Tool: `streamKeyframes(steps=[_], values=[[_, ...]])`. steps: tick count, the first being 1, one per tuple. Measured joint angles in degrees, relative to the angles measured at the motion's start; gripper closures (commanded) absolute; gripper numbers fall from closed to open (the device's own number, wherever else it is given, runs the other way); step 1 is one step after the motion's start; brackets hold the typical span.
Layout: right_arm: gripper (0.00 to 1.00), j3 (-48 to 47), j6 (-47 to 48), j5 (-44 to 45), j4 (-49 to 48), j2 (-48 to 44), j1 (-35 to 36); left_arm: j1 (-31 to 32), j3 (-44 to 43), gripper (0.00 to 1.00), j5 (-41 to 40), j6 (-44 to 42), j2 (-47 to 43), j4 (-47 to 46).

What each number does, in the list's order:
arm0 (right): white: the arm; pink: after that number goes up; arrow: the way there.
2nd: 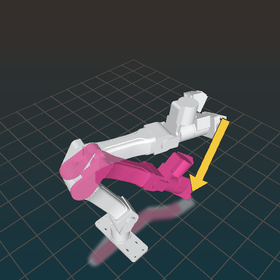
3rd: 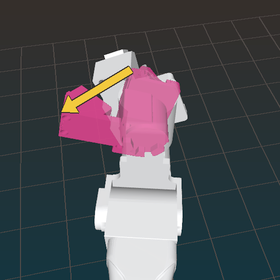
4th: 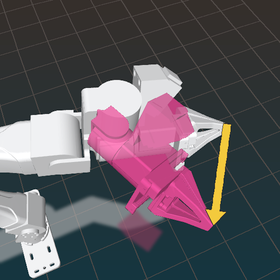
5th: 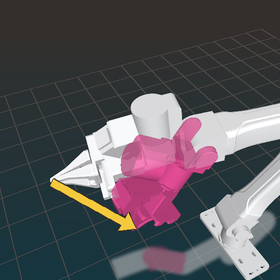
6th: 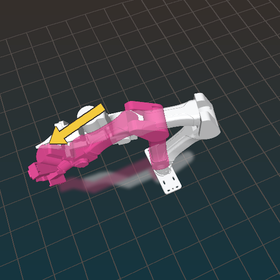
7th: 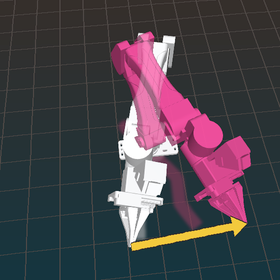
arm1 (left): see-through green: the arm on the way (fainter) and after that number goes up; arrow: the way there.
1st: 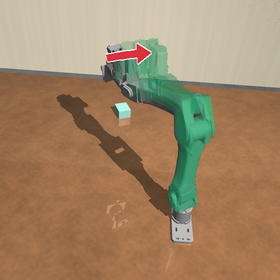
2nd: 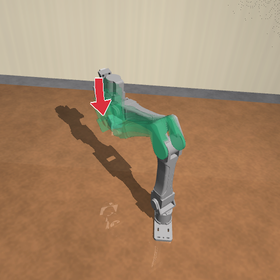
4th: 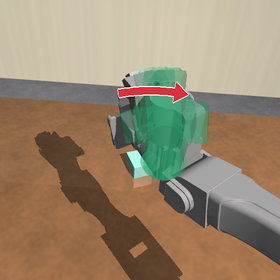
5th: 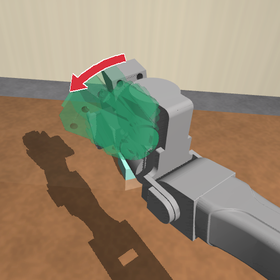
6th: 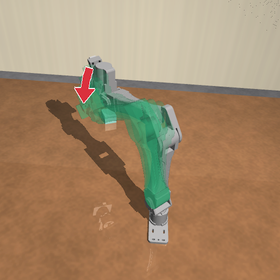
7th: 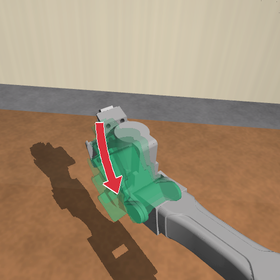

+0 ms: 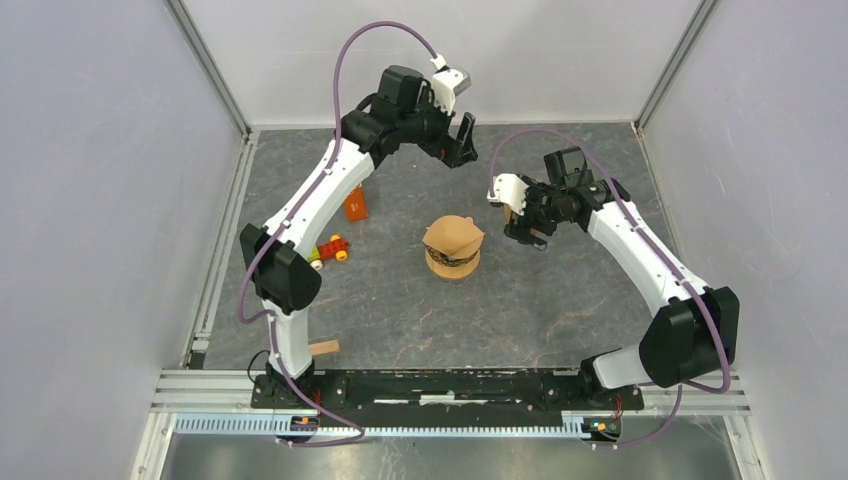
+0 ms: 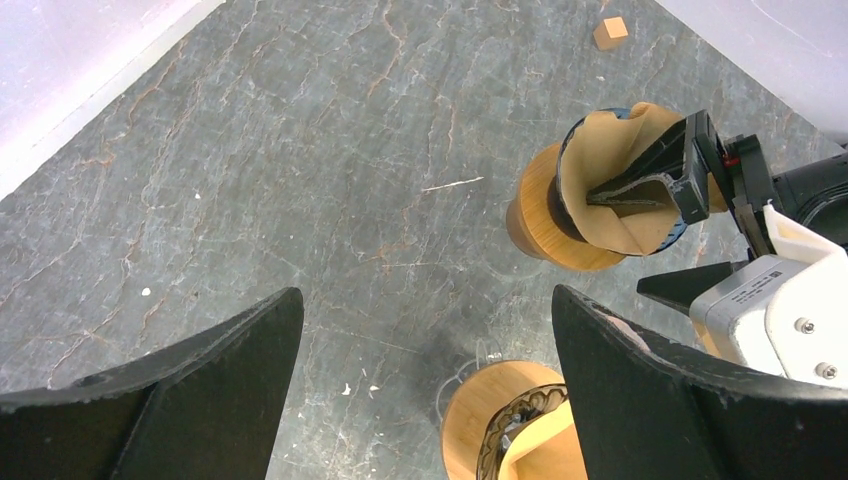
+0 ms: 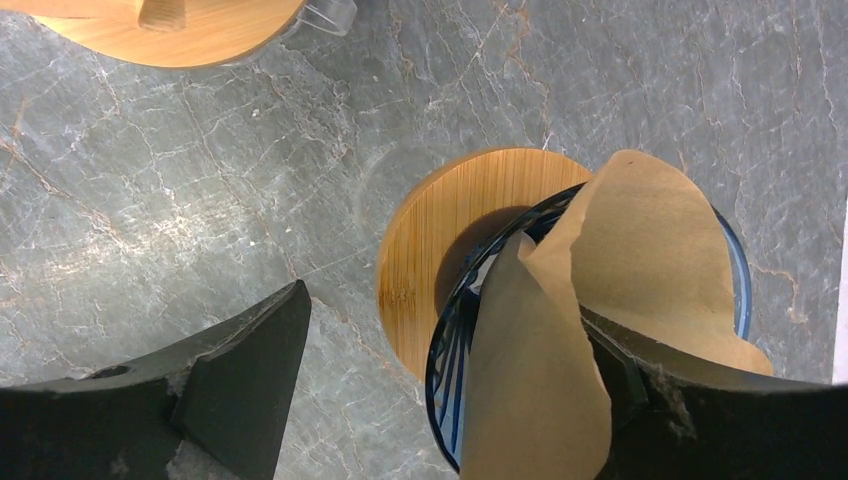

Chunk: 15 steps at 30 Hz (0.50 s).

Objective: Place the coffee filter in the dripper
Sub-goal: Place the coffee filter in the coffee dripper.

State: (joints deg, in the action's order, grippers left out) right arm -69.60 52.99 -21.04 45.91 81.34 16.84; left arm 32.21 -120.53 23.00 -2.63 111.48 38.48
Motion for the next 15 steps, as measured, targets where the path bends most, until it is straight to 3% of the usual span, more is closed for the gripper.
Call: streamKeyframes(steps=[15], values=[[0.15, 0.2, -0.7, 2.6, -0.5, 0.3, 1.7, -0.9, 6.4, 0.0, 0.0, 0.0, -2.5, -2.6]])
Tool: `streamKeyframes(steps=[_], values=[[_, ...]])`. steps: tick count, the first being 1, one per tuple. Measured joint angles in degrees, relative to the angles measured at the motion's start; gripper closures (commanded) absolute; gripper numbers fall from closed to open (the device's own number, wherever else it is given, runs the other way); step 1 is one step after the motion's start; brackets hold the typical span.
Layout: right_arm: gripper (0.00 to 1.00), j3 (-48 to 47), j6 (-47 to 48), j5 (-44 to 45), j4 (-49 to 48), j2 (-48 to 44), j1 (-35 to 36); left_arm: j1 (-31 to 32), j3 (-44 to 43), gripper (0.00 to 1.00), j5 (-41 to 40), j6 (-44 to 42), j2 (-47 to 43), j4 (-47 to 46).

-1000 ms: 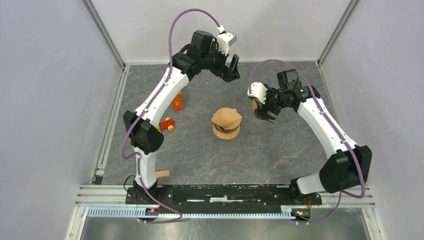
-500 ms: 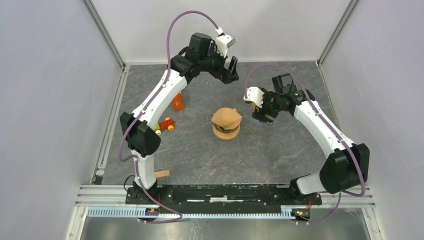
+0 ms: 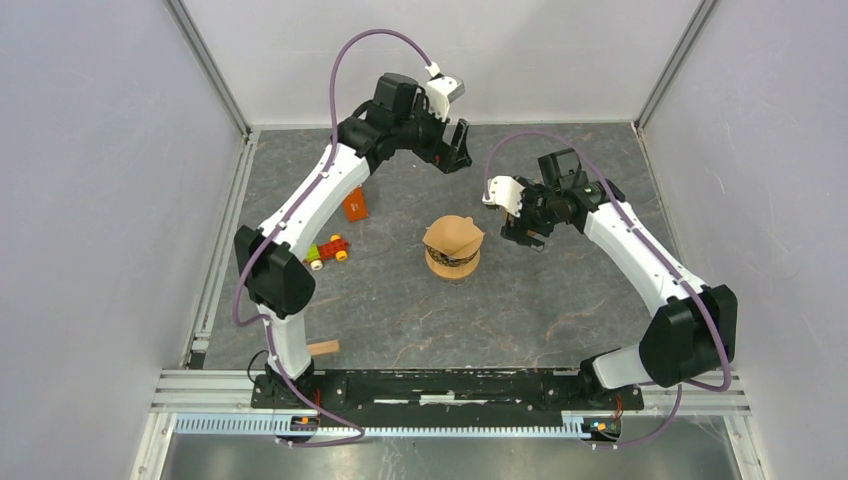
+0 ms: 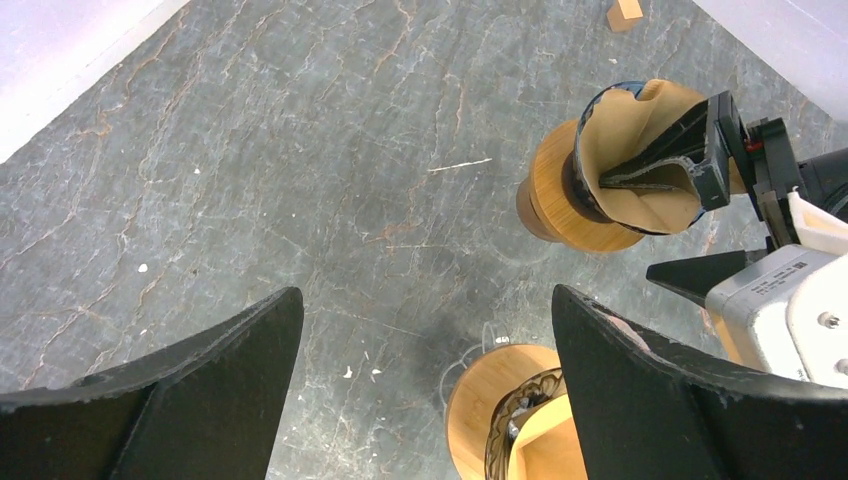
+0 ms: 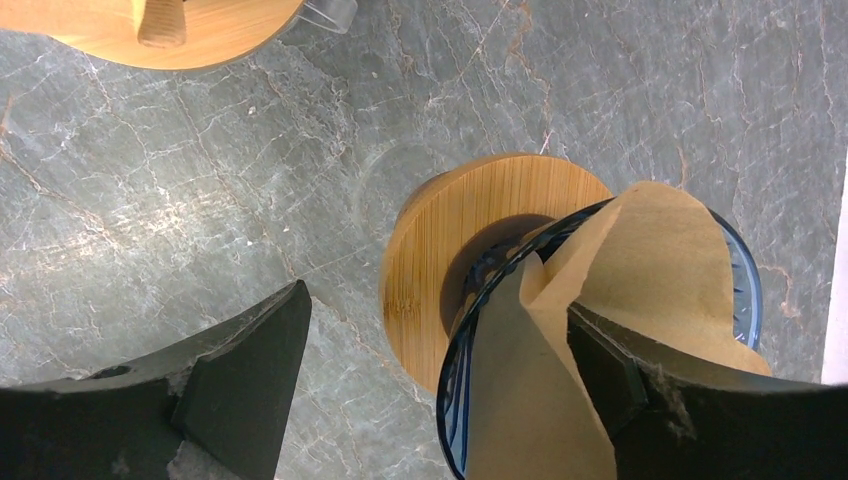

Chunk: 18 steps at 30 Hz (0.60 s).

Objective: Place the coffee filter in the dripper
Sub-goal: Place the coffee filter in the coffee dripper.

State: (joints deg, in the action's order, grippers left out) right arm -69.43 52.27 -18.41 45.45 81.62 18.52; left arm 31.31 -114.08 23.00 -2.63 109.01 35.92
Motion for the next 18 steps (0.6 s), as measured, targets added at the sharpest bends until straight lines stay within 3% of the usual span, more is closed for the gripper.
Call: streamKeyframes(steps=[12, 18], values=[[0.14, 0.4, -1.1, 0.9, -0.5, 0.7, 0.7, -0.8, 2.3, 0.0, 0.0, 0.0, -2.1, -1.4], [0.14, -3.8, -2.1, 0.9, 1.6, 0.8, 0.8, -0.9, 3.0, 0.0, 0.0, 0.0, -2.8, -1.6]])
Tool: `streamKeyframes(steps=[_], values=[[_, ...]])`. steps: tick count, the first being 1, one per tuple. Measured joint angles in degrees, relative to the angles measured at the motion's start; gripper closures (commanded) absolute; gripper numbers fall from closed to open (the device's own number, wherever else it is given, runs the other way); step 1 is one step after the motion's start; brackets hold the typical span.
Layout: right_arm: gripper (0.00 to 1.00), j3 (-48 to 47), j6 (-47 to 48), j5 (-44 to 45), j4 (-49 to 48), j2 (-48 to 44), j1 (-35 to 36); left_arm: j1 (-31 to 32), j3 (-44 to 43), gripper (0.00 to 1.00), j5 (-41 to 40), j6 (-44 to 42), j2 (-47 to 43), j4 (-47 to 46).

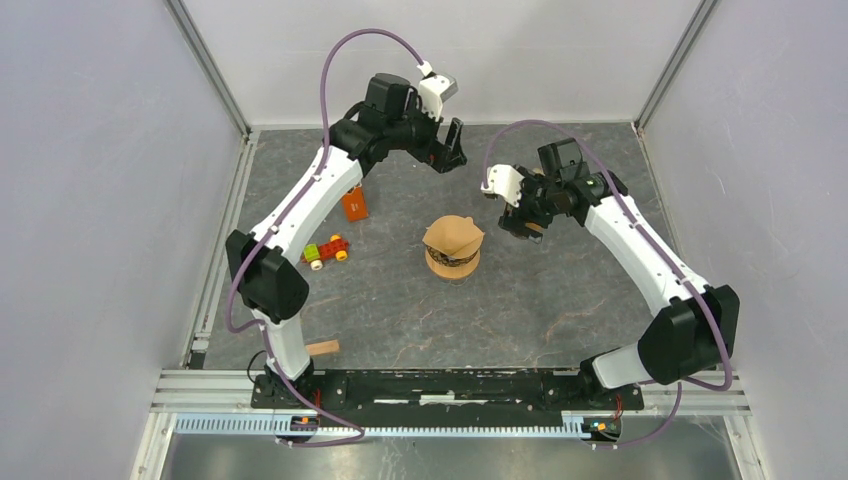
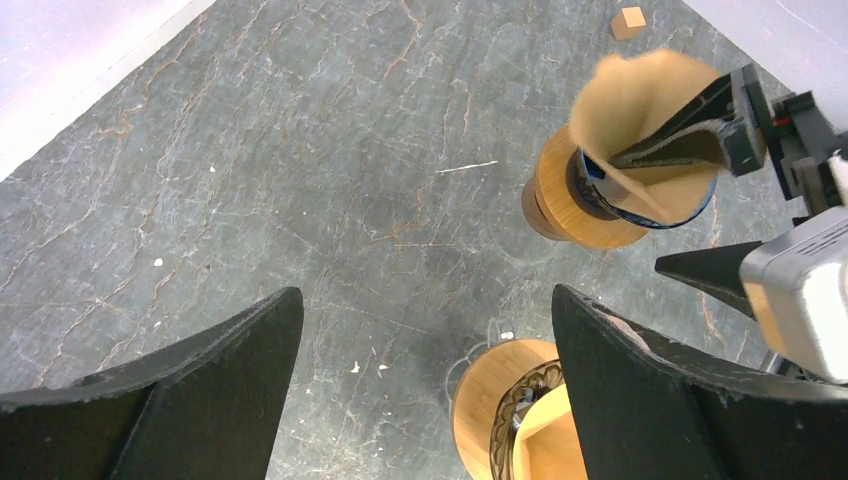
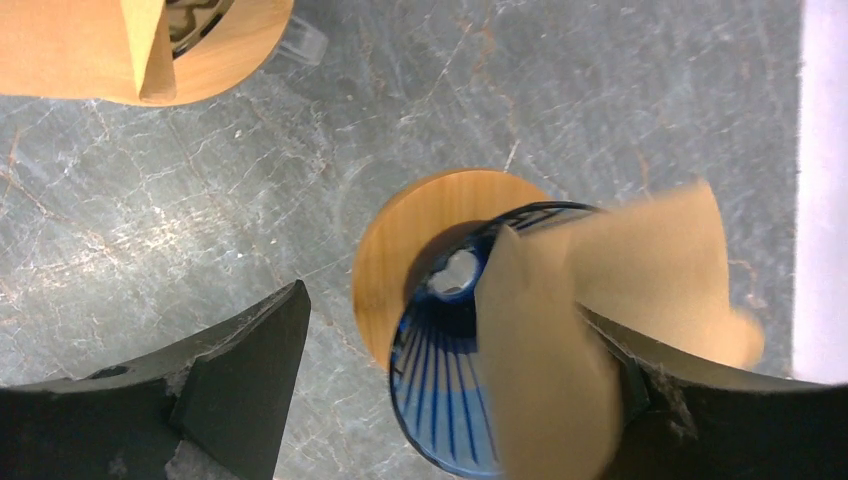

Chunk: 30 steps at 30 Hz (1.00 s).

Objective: Place the coffee filter in the dripper
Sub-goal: Place the coffee filter in the coffee dripper.

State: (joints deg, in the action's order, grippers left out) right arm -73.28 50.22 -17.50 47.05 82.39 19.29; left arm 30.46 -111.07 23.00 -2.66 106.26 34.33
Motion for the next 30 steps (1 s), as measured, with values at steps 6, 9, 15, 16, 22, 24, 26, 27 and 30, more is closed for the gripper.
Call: streamKeyframes(steps=[6, 9, 15, 16, 22, 24, 26, 27, 30], values=[[0.13, -3.8, -0.5, 0.0, 1.0, 0.0, 0.1, 0.0, 0.5, 0.0, 0.0, 0.0, -1.0, -0.2], [0.13, -4.4, -0.7, 0.0, 1.7, 0.0, 0.1, 0.0, 0.5, 0.0, 0.0, 0.0, -1.1, -0.2], [0.13, -4.4, -0.8, 0.2, 2.6, 0.0, 0.1, 0.0, 0.9, 0.0, 0.0, 0.0, -1.1, -0.2], [0.13, -4.4, -0.8, 0.3, 2.7, 0.0, 0.1, 0.0, 1.0, 0.0, 0.0, 0.0, -1.1, -0.3], [0.11, -2.3, -0.9, 1.0, 2.3, -1.5, 0.1, 0.0, 2.8, 0.0, 0.1, 0.0, -1.9, -1.0], [0.11, -2.1, -0.9, 1.1, 2.3, -1.8, 0.1, 0.0, 3.1, 0.0, 0.1, 0.0, -1.9, -1.5], [0.1, -2.1, -1.0, 1.1, 2.2, -2.1, 0.1, 0.0, 3.3, 0.0, 0.1, 0.0, -1.9, -1.8], [0.1, -2.1, -1.0, 1.2, 2.1, -2.3, 0.1, 0.0, 3.5, 0.0, 0.1, 0.0, -1.9, -1.9], [0.1, -2.1, -1.0, 1.4, 1.8, -3.1, 0.1, 0.0, 3.9, 0.0, 0.1, 0.1, -1.9, -2.1]])
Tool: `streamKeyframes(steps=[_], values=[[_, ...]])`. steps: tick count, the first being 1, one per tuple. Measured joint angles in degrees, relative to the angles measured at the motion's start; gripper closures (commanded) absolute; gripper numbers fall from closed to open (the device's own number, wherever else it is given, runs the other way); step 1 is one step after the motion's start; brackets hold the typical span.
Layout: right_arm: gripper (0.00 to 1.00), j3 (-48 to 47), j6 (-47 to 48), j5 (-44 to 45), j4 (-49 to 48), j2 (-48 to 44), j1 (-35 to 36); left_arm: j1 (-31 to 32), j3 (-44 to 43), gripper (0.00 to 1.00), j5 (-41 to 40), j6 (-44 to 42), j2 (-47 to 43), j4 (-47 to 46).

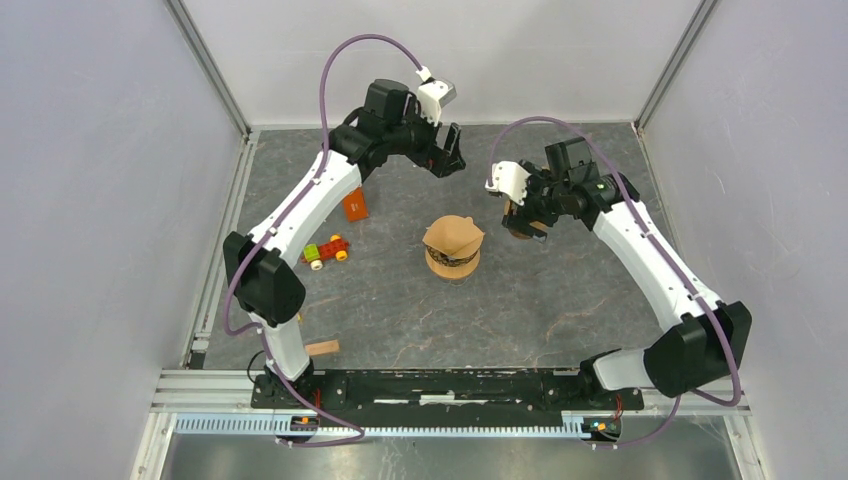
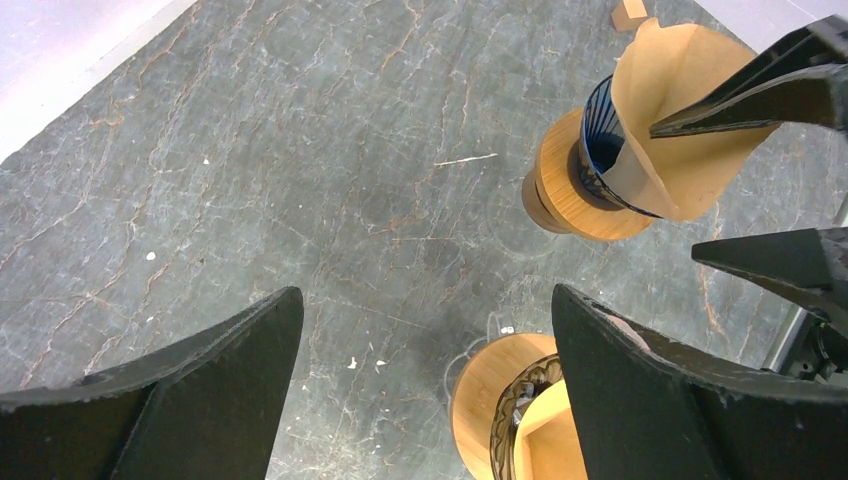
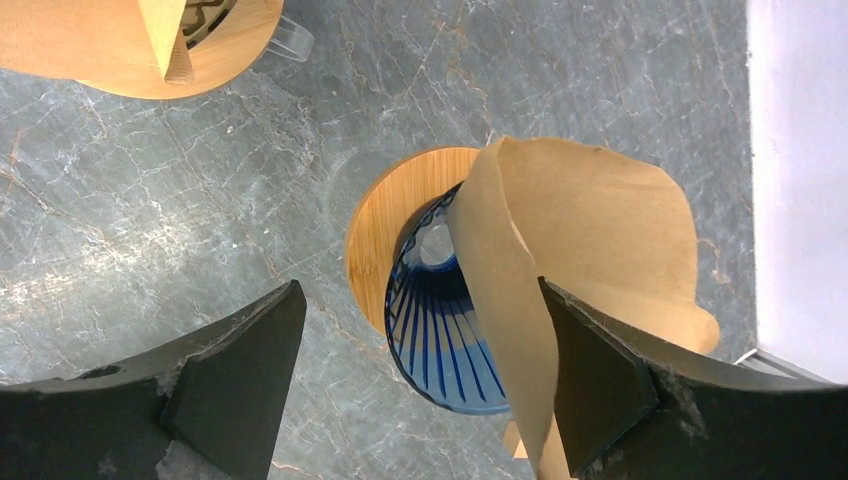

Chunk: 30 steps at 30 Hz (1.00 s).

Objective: Place the coffee filter in the dripper
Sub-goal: Place the coffee filter in the coffee dripper.

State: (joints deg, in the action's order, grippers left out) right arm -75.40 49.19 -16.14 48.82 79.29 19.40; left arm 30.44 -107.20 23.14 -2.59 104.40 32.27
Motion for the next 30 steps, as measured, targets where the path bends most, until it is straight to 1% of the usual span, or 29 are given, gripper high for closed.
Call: streamKeyframes(steps=[9, 17, 26, 30], values=[[0.1, 0.4, 0.1, 1.3, -0.7, -3.5, 0.0, 0.0, 1.9, 0.0, 0.1, 0.0, -0.1, -1.6], [0.12, 0.5, 0.7, 0.7, 0.5, -4.3, 0.0, 0.0, 2.4, 0.0, 0.0, 0.0, -0.5, -2.4], [0.13, 7.7, 0.8, 0.2, -0.1, -5.0, 0.0, 0.0, 4.4, 0.0, 0.1, 0.0, -0.8, -3.6], [0.12, 8.2, 0.7, 0.2, -1.0, -4.5, 0.0, 0.0, 5.2, 0.0, 0.1, 0.0, -0.8, -3.7]])
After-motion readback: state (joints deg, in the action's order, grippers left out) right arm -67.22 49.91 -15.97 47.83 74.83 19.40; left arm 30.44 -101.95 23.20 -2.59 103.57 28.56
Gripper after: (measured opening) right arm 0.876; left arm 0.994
